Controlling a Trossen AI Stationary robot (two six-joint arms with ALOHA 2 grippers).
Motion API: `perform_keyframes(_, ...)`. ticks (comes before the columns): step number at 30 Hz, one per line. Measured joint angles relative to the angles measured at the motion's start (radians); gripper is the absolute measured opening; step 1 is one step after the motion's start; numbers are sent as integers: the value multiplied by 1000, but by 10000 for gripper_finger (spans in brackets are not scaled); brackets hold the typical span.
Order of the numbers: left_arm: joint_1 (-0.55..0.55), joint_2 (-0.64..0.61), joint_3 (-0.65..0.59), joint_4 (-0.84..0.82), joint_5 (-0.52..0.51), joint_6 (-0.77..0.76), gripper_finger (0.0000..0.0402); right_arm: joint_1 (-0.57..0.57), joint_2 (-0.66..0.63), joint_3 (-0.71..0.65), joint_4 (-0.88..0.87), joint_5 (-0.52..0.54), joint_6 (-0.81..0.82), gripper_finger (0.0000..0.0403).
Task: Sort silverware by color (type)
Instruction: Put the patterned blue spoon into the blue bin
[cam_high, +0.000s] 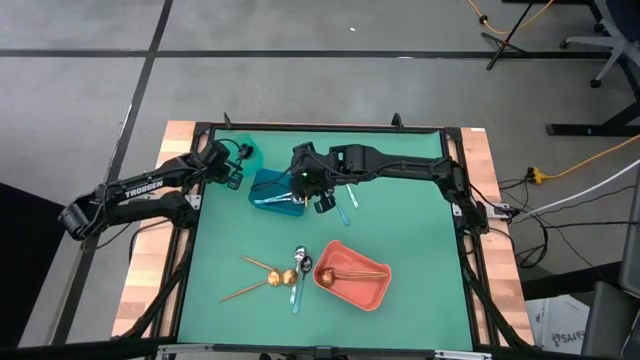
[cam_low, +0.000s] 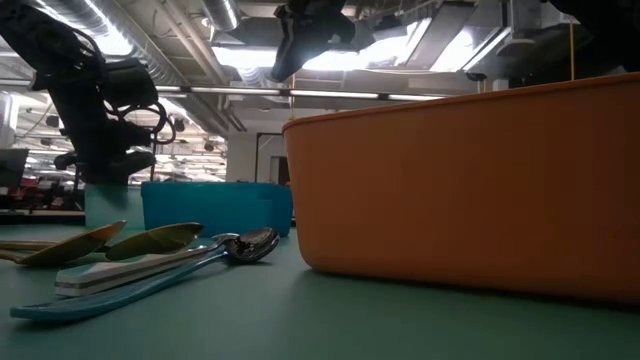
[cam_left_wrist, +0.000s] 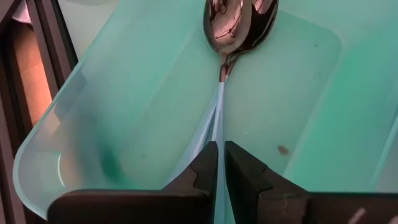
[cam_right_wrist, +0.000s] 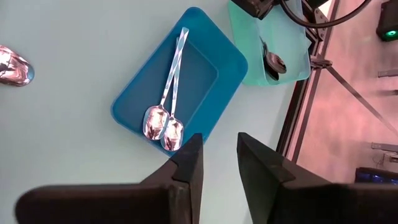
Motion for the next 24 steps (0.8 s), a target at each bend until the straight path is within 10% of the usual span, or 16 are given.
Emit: perform_keyframes(24,0,0,0,-2,0,-1,24,0,0,0,-321,0,175,90)
